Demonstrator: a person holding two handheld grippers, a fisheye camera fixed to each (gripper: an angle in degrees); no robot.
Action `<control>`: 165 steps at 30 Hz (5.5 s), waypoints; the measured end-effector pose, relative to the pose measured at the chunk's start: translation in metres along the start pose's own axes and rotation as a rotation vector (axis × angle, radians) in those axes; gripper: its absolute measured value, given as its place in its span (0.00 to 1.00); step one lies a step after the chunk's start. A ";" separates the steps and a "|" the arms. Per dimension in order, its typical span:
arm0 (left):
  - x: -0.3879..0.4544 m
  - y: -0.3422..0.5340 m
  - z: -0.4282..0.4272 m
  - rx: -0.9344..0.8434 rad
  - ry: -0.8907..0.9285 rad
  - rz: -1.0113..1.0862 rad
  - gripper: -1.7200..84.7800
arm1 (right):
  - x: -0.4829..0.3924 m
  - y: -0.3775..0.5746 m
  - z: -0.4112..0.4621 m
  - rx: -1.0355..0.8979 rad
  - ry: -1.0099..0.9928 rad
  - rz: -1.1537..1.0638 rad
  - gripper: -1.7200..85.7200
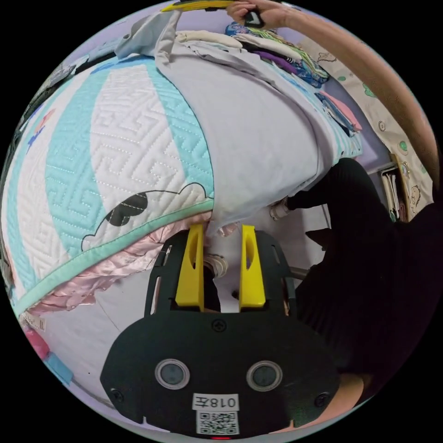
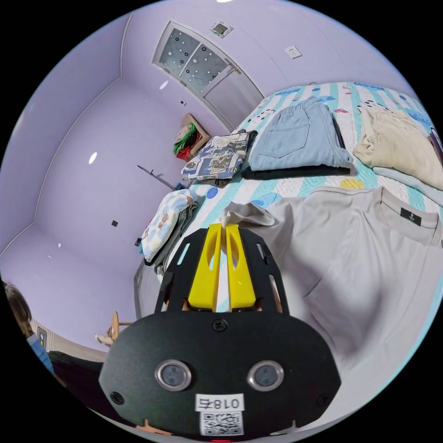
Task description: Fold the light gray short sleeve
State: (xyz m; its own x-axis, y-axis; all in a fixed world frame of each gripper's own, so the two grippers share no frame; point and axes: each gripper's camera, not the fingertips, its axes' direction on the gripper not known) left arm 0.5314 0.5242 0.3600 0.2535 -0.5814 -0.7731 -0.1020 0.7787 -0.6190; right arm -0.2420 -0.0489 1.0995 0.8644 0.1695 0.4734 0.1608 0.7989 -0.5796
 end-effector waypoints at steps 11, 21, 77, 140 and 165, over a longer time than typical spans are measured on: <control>0.012 -0.034 0.004 -0.074 0.061 0.057 0.09 | 0.011 0.009 -0.023 -0.002 -0.005 0.019 0.03; 0.041 -0.024 -0.069 -0.034 0.166 -0.025 0.01 | 0.040 0.002 -0.070 0.087 -0.034 0.143 0.03; 0.160 -0.126 -0.084 -0.160 0.091 0.005 0.19 | 0.185 0.286 -0.262 -0.211 -0.168 0.167 0.10; -0.151 -0.215 0.024 0.494 0.880 -0.171 0.01 | 0.108 0.151 -0.059 -0.081 0.929 -0.512 0.03; -0.146 -0.254 0.054 0.517 0.870 -0.203 0.01 | -0.022 0.218 -0.035 0.016 0.826 -0.725 0.14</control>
State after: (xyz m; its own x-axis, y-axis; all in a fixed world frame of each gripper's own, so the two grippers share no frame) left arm 0.5725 0.4242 0.6371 -0.5852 -0.5220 -0.6206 0.3436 0.5336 -0.7728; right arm -0.2093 0.1012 0.9389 0.6209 -0.7769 0.1047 0.7582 0.5612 -0.3320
